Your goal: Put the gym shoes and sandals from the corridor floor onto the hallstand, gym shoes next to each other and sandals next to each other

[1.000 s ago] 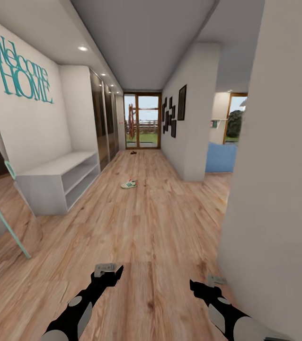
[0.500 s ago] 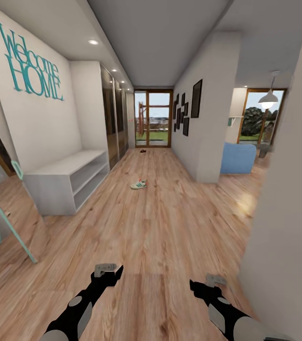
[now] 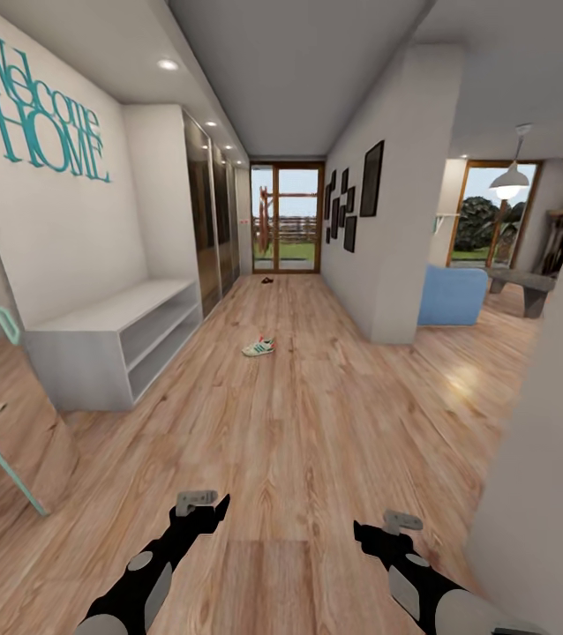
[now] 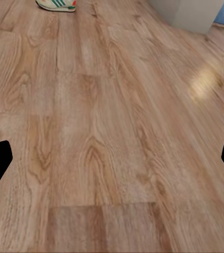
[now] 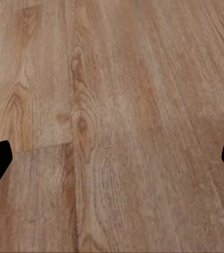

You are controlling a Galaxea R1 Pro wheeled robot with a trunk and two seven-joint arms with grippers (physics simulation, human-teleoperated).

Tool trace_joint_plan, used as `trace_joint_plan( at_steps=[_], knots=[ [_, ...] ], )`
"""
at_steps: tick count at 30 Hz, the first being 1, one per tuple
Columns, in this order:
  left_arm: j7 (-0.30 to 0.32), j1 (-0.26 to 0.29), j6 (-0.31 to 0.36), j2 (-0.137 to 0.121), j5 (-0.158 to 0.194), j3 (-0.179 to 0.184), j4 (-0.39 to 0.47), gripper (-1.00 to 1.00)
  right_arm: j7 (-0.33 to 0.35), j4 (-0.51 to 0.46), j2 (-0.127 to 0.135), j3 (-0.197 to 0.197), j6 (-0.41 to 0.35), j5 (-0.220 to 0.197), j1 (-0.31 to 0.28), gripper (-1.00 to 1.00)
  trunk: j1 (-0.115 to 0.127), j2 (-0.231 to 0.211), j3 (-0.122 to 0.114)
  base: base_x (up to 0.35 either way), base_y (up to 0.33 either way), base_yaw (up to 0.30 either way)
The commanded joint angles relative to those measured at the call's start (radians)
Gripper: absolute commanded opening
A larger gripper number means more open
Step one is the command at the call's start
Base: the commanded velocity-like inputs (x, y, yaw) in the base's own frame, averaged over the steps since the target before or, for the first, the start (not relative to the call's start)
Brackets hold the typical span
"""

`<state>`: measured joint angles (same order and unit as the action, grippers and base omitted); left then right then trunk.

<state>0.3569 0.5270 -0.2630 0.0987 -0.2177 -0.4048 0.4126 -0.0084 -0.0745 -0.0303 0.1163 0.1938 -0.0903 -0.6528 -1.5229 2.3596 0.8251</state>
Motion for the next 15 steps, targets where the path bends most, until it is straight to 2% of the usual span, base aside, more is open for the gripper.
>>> trace_joint_plan(
  at_steps=[1, 15],
  knots=[
    [0.005, 0.001, -0.004, 0.001, -0.01, -0.009, 0.0, 1.0, 0.001, 0.001, 0.0, 0.002, 0.004, -0.009, -0.001, 1.0, 0.0, 0.0, 0.003, 0.345, 0.0, 0.0],
    [0.005, 0.001, -0.004, 0.001, -0.01, -0.008, 0.0, 1.0, 0.001, 0.001, 0.0, 0.002, 0.004, -0.009, -0.001, 1.0, 0.0, 0.0, 0.014, 0.346, 0.0, 0.0]
  ],
)
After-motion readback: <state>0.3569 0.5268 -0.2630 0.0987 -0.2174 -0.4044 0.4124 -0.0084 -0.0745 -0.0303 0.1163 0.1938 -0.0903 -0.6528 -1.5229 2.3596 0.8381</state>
